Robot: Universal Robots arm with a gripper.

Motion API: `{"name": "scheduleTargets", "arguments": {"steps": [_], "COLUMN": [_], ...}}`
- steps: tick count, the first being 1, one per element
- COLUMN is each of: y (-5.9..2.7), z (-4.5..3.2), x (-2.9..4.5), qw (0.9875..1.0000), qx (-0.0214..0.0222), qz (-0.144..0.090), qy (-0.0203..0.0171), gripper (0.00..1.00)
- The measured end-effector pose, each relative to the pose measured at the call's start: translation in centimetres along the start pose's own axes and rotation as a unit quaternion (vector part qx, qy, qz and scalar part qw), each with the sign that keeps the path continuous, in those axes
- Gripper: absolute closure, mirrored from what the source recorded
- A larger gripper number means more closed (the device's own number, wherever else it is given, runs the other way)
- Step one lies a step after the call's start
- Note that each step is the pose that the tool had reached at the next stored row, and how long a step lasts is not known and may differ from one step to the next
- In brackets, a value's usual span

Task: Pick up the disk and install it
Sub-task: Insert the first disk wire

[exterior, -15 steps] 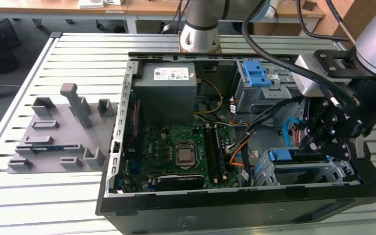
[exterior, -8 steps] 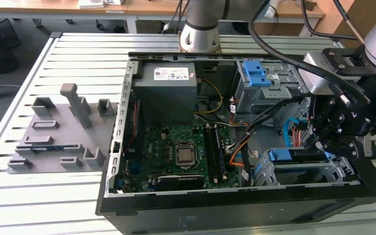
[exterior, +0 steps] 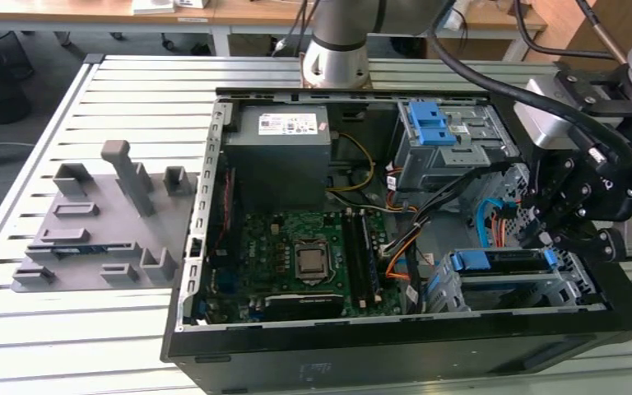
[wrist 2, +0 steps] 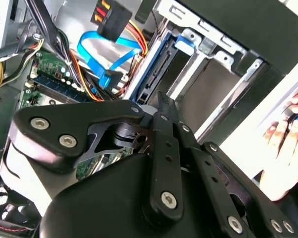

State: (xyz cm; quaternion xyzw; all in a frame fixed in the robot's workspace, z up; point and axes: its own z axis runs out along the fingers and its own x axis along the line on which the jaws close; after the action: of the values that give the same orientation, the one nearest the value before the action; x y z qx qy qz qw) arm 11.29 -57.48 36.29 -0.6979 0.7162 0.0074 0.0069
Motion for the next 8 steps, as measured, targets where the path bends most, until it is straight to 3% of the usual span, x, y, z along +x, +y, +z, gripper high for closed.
{"name": "scheduleTargets", "arguments": {"steps": [8], "y": [-1.26], "z": [0.01], "x": [-0.75], "qw": [1.0], "qx": [0.0], "qz": [0.0], "qy": [0.0001], "gripper": [0.89]}}
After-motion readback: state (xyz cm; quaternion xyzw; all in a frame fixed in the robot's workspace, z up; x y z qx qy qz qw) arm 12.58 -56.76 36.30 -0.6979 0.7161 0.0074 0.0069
